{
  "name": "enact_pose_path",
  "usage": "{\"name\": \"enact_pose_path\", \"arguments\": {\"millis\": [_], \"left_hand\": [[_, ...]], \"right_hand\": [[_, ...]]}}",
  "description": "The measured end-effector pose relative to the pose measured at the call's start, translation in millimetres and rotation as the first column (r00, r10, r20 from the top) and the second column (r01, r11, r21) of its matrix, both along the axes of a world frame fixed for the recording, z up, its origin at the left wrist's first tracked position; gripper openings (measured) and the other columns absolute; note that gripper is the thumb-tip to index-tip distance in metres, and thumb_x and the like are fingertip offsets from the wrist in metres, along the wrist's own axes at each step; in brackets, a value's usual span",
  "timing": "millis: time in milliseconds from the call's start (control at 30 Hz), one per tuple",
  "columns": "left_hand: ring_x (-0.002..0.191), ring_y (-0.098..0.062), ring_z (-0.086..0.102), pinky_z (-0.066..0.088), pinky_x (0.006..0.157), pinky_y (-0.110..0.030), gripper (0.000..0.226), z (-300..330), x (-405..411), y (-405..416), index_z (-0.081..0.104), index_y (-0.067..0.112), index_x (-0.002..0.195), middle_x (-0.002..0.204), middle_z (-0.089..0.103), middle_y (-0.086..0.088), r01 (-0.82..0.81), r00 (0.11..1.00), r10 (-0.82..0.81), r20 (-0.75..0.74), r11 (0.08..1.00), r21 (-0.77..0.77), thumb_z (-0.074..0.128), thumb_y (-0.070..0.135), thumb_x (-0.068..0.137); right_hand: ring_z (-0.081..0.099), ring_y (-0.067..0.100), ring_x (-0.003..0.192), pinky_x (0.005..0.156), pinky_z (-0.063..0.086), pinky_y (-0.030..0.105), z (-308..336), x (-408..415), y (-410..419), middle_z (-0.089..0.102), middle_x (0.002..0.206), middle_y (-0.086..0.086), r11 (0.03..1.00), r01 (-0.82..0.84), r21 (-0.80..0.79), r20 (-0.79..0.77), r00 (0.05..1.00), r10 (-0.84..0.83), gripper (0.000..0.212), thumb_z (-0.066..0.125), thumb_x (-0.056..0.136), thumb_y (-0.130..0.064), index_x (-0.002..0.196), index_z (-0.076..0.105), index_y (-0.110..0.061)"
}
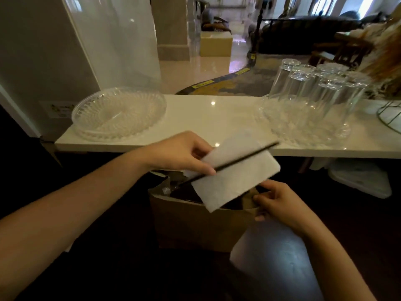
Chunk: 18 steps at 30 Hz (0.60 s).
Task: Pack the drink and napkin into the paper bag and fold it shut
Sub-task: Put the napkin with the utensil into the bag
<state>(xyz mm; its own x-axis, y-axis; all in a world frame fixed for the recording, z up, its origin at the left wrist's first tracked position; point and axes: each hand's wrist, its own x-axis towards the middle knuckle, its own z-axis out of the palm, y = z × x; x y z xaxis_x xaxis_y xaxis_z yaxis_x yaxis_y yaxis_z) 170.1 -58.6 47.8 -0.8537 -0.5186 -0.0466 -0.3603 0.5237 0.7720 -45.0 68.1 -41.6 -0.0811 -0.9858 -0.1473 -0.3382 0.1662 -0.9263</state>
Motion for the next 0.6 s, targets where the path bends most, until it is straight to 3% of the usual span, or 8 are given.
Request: {"name": "enact_pose_path", "arguments": {"millis": [67,167,233,333,467,600], "left_hand": [[0.064,0.005,0.062,0.045,0.060,-0.010,0.010,-15.8,-19.7,-8.8,0.073,0.030,0.075,0.068,0.069,0.019,0.071,0.984,-0.067,0.167,0.997,-0.017,0.074,0.021,0.074],[0.059,0.002,0.058,0.041,0.055,-0.012,0.003,-35.0,-27.0,-18.6,0.073,0.025,0.079,0.068,0.069,0.013,0.165,0.944,-0.139,0.298,0.984,-0.063,0.072,0.024,0.076],[0.062,0.002,0.057,0.042,0.056,-0.013,0.010,-44.5,-25.9,-23.4,0.074,0.022,0.083,0.070,0.068,0.011,0.229,0.905,-0.166,0.390,0.966,-0.119,0.071,0.027,0.075],[0.062,0.012,0.055,0.038,0.055,-0.007,0.008,-54.7,-20.1,-28.4,0.073,0.022,0.077,0.061,0.059,0.022,0.295,0.845,-0.187,0.500,0.945,-0.145,0.071,0.029,0.075],[0.061,0.016,0.055,0.038,0.053,-0.007,0.009,-67.9,-15.6,-35.6,0.070,0.025,0.080,0.065,0.062,0.021,0.327,0.782,-0.180,0.597,0.934,-0.147,0.073,0.031,0.074],[0.081,0.012,0.063,0.046,0.068,-0.003,0.034,-65.9,-17.3,-38.7,0.067,0.019,0.107,0.100,0.074,0.006,0.237,0.819,-0.196,0.539,0.971,-0.007,0.074,0.025,0.074]], "right_hand": [[0.070,0.017,0.057,0.050,0.054,0.021,1.3,0.8,1.4,0.073,0.067,0.006,1.000,0.006,-0.020,-0.019,1.000,-0.007,0.032,0.053,0.086,0.002,0.083,0.067,-0.027],[0.071,0.021,0.069,0.055,0.055,0.021,4.3,1.8,5.3,0.075,0.082,0.003,0.998,-0.028,-0.053,0.015,0.999,0.028,0.035,0.056,0.086,-0.003,0.090,0.069,-0.035],[0.071,0.017,0.069,0.056,0.054,0.020,5.2,0.1,6.0,0.075,0.082,0.002,0.997,-0.043,-0.064,0.043,0.998,0.045,0.035,0.057,0.086,-0.007,0.100,0.066,-0.039],[0.070,0.012,0.065,0.057,0.054,0.020,3.1,-2.9,5.8,0.074,0.074,0.000,0.997,-0.056,-0.053,0.025,0.998,0.058,0.037,0.056,0.087,-0.009,0.110,0.062,-0.037],[0.071,0.013,0.069,0.057,0.054,0.020,-1.5,-4.7,4.6,0.074,0.079,-0.002,0.998,-0.053,-0.041,-0.004,0.999,0.052,0.043,0.053,0.087,-0.005,0.114,0.058,-0.038],[0.071,0.013,0.070,0.057,0.055,0.021,-3.7,-6.0,3.1,0.074,0.082,-0.002,0.998,-0.047,-0.034,-0.001,0.999,0.047,0.043,0.053,0.087,-0.005,0.116,0.058,-0.037]]}}
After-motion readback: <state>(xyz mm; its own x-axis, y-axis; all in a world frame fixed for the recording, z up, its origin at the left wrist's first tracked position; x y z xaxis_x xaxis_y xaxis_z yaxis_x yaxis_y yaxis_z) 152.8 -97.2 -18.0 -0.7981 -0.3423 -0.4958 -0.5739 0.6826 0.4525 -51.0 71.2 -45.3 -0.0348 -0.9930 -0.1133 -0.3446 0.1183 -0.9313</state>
